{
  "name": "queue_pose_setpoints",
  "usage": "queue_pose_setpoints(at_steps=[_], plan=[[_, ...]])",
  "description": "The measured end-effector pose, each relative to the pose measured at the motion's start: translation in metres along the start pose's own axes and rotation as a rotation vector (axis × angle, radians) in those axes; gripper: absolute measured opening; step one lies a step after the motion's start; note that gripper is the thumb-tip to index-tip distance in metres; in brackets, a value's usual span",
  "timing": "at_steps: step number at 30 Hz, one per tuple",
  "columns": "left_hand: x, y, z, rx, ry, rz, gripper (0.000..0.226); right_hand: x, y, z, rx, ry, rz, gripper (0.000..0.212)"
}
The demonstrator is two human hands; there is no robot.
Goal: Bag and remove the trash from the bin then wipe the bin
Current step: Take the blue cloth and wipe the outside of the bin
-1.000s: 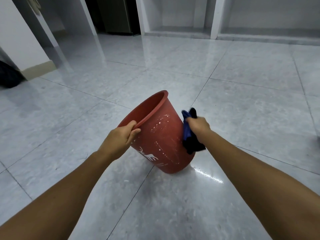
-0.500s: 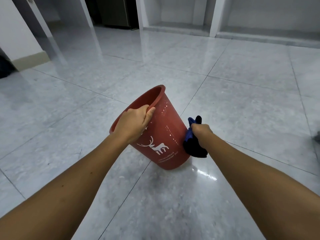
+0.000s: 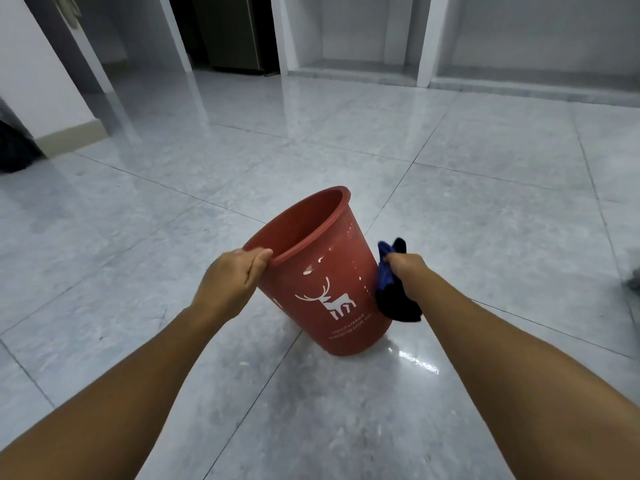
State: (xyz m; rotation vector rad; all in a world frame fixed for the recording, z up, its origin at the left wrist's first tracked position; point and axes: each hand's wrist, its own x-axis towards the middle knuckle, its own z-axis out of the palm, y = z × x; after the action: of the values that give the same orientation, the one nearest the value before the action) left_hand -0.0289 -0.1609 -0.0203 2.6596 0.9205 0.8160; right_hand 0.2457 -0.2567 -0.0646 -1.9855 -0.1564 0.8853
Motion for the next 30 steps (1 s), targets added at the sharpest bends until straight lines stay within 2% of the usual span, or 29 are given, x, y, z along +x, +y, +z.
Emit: queue_pose_setpoints(at_steps=[3, 6, 9, 11, 12, 14, 16, 19, 21, 25, 27, 30], plan=[[0.0, 0.009, 0.008, -0.115, 0.019, -0.127, 0.067, -0.008, -0.011, 0.003, -0.025, -0.01, -0.018, 0.037], [0.01, 0.03, 0.02, -0.08, 0.066, -0.107, 0.055, -0.028, -0.055, 0.015, 0.14, -0.114, -0.162, 0.04], [0.023, 0.038, 0.025, -0.033, 0.099, -0.095, 0.055, -0.053, -0.099, 0.03, 0.273, -0.242, -0.323, 0.025], [0.026, 0.034, 0.022, -0.046, 0.106, -0.11, 0.059, -0.056, -0.104, 0.038, 0.222, -0.222, -0.407, 0.014], [0.027, 0.03, 0.02, -0.055, 0.116, -0.11, 0.058, -0.053, -0.097, 0.04, 0.179, -0.189, -0.418, 0.016], [0.028, 0.023, 0.012, -0.065, 0.128, -0.109, 0.054, -0.038, -0.071, 0.039, 0.084, -0.109, -0.352, 0.029], [0.028, 0.019, 0.006, -0.063, 0.102, -0.126, 0.054, -0.022, -0.04, 0.032, 0.006, -0.05, -0.188, 0.043], [0.031, 0.02, 0.004, -0.034, 0.043, -0.105, 0.06, -0.012, -0.015, 0.017, -0.077, -0.016, -0.006, 0.041], [0.037, 0.028, 0.008, -0.032, 0.021, -0.063, 0.06, -0.013, -0.023, 0.012, -0.106, -0.038, -0.04, 0.032], [0.056, 0.054, 0.017, -0.098, 0.064, 0.066, 0.027, -0.028, -0.073, 0.015, 0.109, -0.113, -0.193, 0.025], [0.061, 0.06, 0.02, -0.18, 0.033, 0.111, 0.036, -0.03, -0.089, 0.018, 0.17, -0.127, -0.246, 0.027], [0.043, 0.048, 0.016, -0.123, 0.063, 0.234, 0.041, -0.022, -0.069, 0.019, 0.056, -0.046, -0.282, 0.027]])
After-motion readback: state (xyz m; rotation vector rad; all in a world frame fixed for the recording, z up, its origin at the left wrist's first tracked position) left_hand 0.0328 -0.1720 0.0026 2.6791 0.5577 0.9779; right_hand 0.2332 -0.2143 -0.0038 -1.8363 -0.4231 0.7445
